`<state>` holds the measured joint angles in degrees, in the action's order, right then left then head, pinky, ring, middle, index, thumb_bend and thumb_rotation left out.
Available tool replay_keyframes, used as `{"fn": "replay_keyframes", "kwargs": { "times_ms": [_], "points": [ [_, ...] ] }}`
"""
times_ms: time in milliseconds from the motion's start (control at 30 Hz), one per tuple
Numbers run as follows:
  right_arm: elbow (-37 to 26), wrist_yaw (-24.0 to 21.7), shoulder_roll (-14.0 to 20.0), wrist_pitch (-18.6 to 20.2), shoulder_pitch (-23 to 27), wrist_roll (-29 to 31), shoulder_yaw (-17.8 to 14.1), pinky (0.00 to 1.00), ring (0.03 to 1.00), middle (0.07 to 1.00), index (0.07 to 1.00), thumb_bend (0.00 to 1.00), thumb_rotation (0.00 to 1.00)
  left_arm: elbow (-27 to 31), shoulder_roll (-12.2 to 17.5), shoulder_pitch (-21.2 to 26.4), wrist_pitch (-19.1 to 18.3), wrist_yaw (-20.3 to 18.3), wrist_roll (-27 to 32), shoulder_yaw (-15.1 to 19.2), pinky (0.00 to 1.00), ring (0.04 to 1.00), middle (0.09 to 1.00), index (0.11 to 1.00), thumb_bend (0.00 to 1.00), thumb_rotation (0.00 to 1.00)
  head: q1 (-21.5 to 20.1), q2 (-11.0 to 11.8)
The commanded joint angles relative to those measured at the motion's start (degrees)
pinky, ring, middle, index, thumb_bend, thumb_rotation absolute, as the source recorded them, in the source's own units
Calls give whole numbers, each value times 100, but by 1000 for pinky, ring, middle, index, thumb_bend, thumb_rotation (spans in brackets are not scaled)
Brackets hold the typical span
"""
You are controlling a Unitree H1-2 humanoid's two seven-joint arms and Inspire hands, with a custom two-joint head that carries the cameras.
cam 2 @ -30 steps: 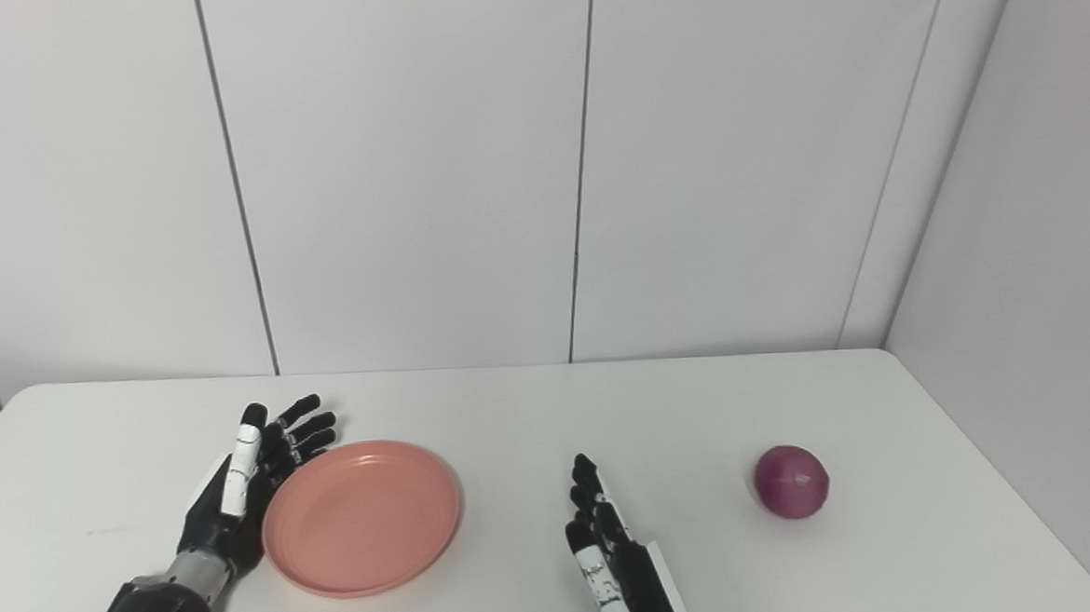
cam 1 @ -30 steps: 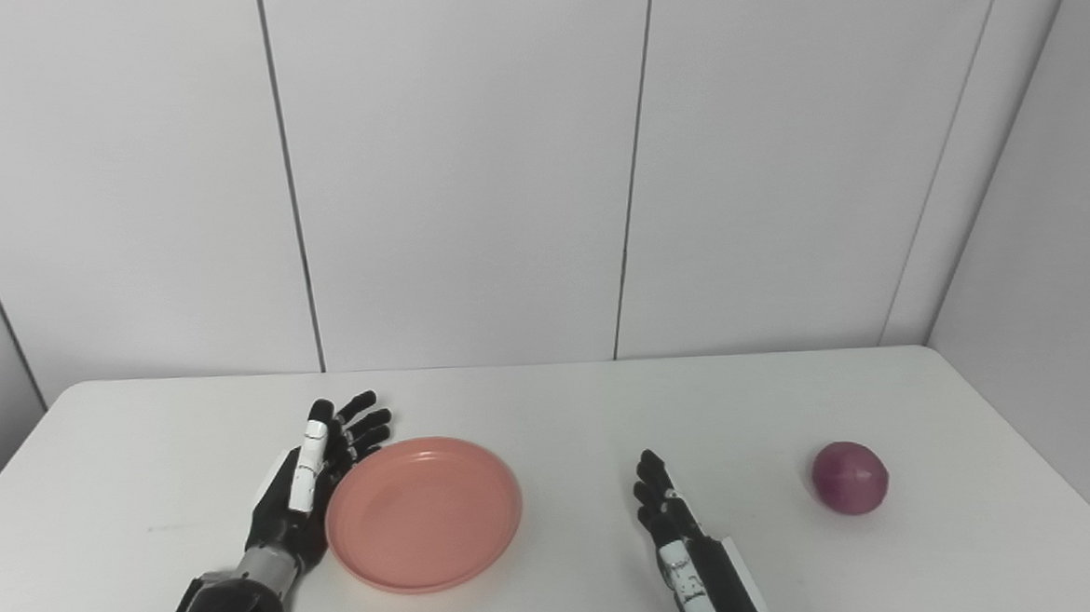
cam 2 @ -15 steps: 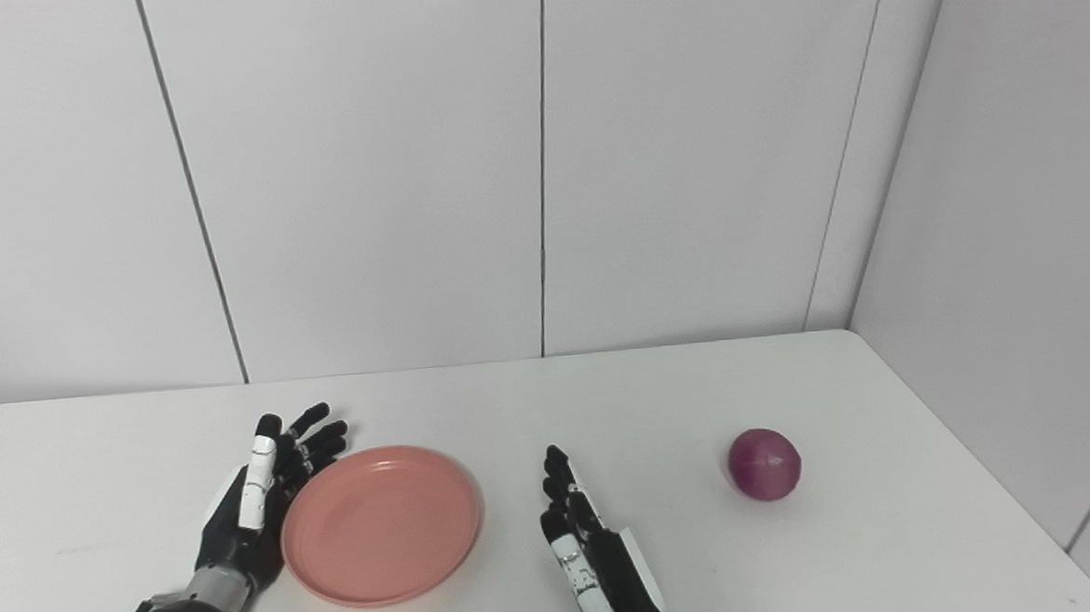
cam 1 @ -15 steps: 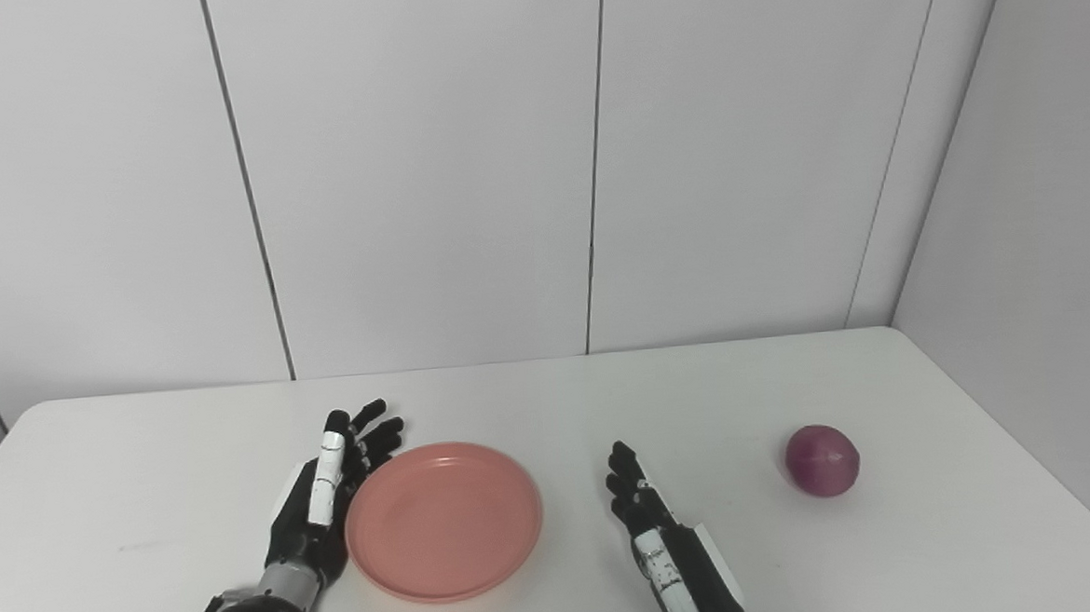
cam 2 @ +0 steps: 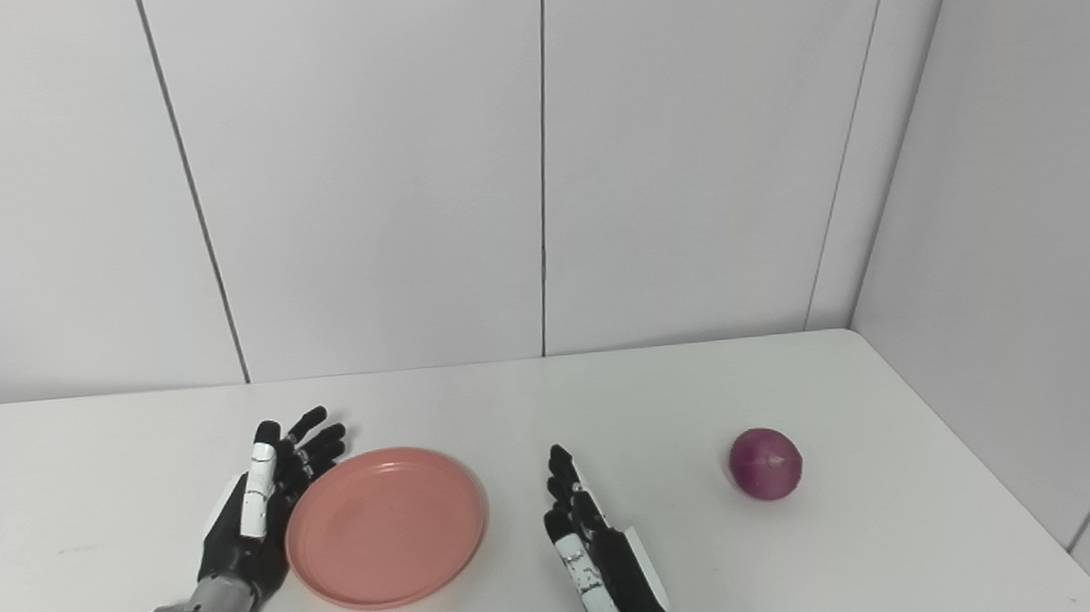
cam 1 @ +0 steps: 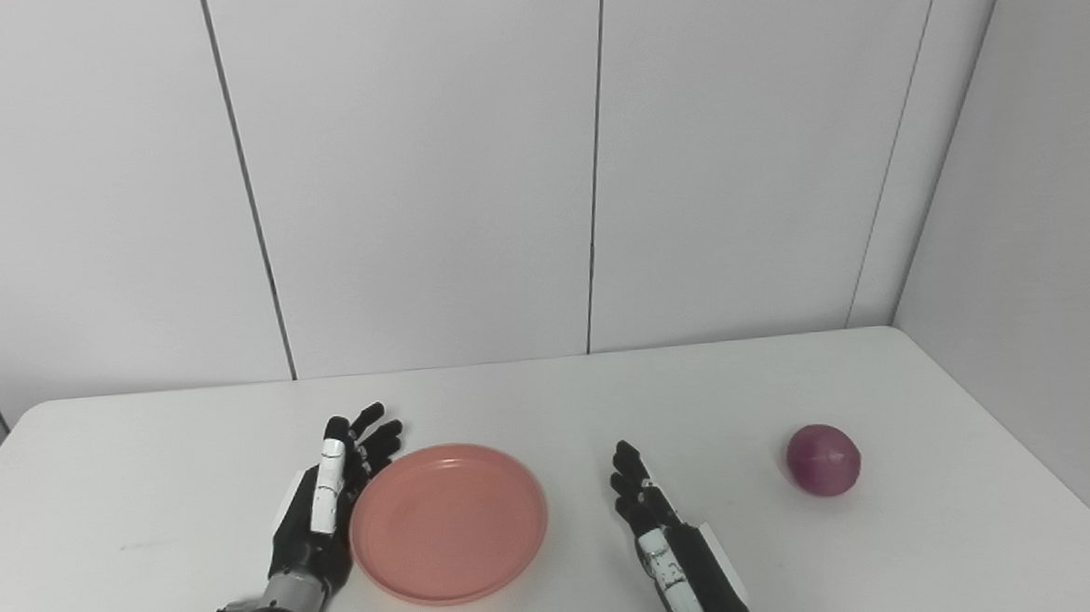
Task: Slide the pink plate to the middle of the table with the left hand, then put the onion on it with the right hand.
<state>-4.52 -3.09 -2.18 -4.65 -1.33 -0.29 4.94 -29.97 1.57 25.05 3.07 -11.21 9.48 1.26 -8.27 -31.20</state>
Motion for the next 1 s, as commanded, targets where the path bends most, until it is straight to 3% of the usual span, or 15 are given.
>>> {"fn": "replay_keyframes", "kwargs": {
  "times_ms": [0,200,367,733,933,967],
  "points": [
    [-144,-17,6,-21,174,35,-12,1000,1000,1000,996,662,910,98,64,70,-112,42,-43,13,943,894,861,874,740,1000,15,-4],
    [-173,-16,33,59,173,70,-47,1000,1000,996,988,661,911,224,280,55,-58,71,-315,-70,938,898,864,874,733,1000,154,-17],
    [-210,-34,43,155,169,109,-63,1000,1000,999,988,660,919,486,514,-77,-149,41,-391,-45,995,933,879,886,753,1000,186,-49],
    [-317,-5,57,300,174,108,-97,1000,1000,999,987,653,928,1772,939,-941,-653,-176,-139,146,1000,975,925,919,791,1000,194,-168],
    [-444,-2,60,476,190,78,-100,1000,1000,1000,992,653,933,2372,951,-1404,-774,-268,133,255,1000,972,930,930,739,1000,123,-388],
    [-501,2,52,554,206,78,-101,1000,1000,1000,993,652,935,2516,954,-1477,-847,-290,183,269,1000,971,930,930,735,1000,34,-556]
  ]
}}
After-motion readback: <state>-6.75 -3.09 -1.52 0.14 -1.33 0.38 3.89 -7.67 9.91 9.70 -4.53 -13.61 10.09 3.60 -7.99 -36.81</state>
